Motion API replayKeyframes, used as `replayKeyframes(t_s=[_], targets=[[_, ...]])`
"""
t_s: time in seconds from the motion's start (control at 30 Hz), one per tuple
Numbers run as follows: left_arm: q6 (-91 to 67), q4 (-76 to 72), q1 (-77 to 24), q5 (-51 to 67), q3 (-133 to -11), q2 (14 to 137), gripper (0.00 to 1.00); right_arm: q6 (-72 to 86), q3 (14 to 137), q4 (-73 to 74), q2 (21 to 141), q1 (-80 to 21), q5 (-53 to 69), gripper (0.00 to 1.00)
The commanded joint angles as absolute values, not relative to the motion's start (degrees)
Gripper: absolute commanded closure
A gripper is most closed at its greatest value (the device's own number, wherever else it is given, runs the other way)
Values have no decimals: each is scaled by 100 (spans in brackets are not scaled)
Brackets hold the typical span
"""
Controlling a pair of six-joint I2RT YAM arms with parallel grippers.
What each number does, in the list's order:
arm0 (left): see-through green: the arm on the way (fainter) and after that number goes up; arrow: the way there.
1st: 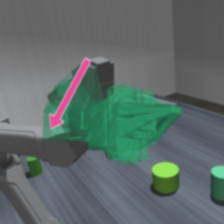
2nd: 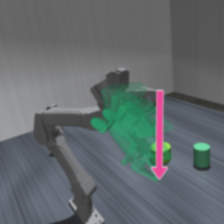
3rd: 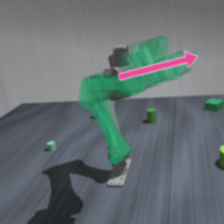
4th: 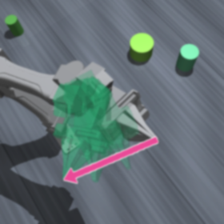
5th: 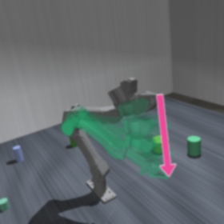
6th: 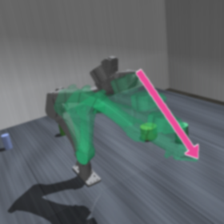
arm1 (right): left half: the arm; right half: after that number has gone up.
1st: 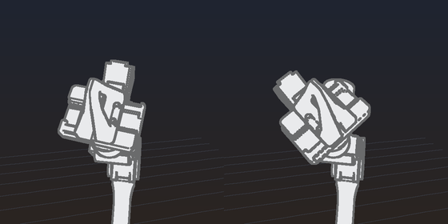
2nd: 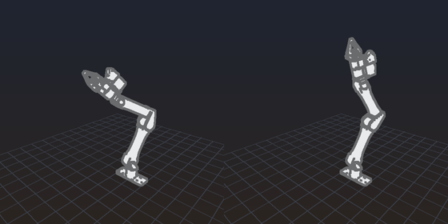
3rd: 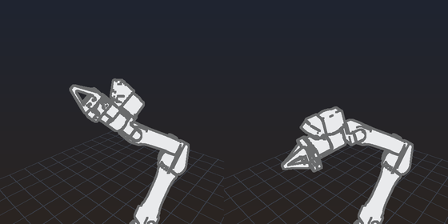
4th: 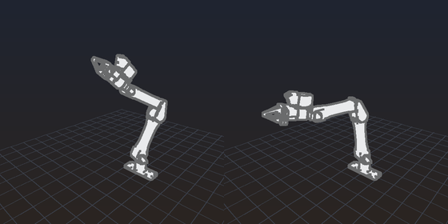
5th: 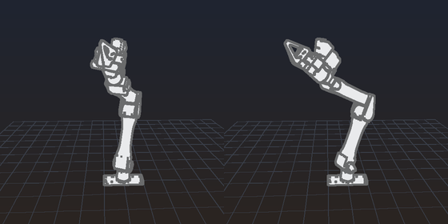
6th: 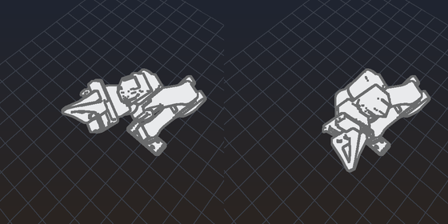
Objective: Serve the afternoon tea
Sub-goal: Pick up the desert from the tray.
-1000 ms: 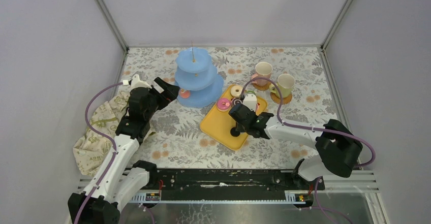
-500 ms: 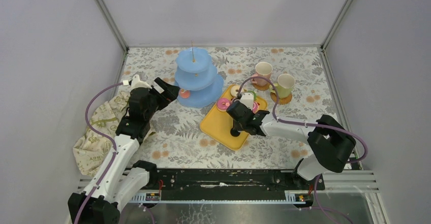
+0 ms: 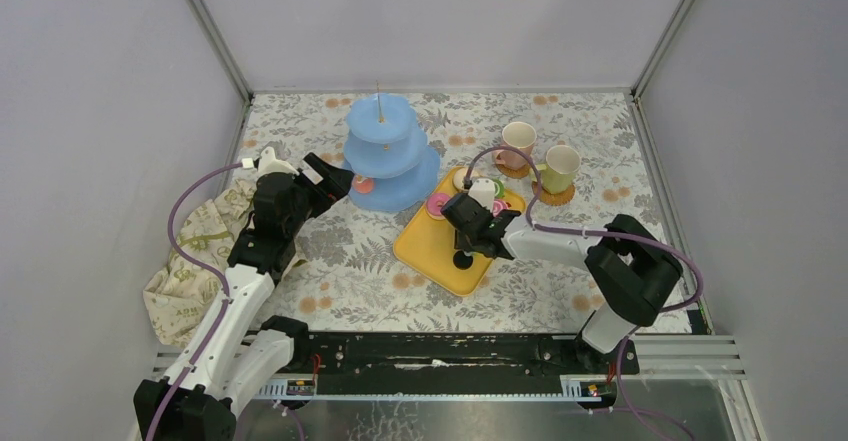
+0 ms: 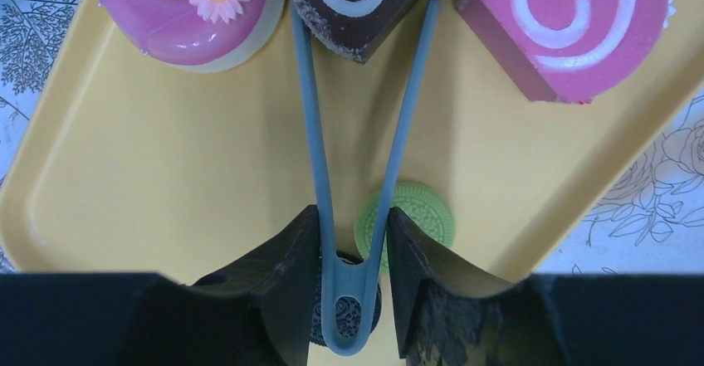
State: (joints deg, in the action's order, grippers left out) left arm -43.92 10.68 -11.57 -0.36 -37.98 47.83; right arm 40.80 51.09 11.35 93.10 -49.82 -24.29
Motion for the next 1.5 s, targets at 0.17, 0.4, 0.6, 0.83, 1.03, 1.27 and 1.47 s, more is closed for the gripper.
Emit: replayKeyframes(t_s=[0.17,0.4,0.6,0.83,1.03,1.27,1.47], targets=[[-4429,730,-1177,40,-3728,4776,0,4314,5495,1004,9690,-4861,-2642,59],[-4430,721,-1173,59,-3734,4788,0,4429,5652,1072,9838,-4796,-2866,58],[-4404,730,-1182,50,-3735,4766,0,4473,5709,1106,9922,-4780,-2938,61],[-4403,732,-1171,34,-3735,4780,0,4431,5548,1135,9657,-4777,-2939,77],[-4403,747,-1174,9,-3744,4768,0,4360,5415,1202,9366,-4790,-2849,82],[-4403,738,-1177,-1,-3753,4785,0,4370,5142,1204,9016,-4797,-2791,83],[-4395,751,-1175,0,-3757,4774,0,4297,5168,1297,8902,-4836,-2749,84]])
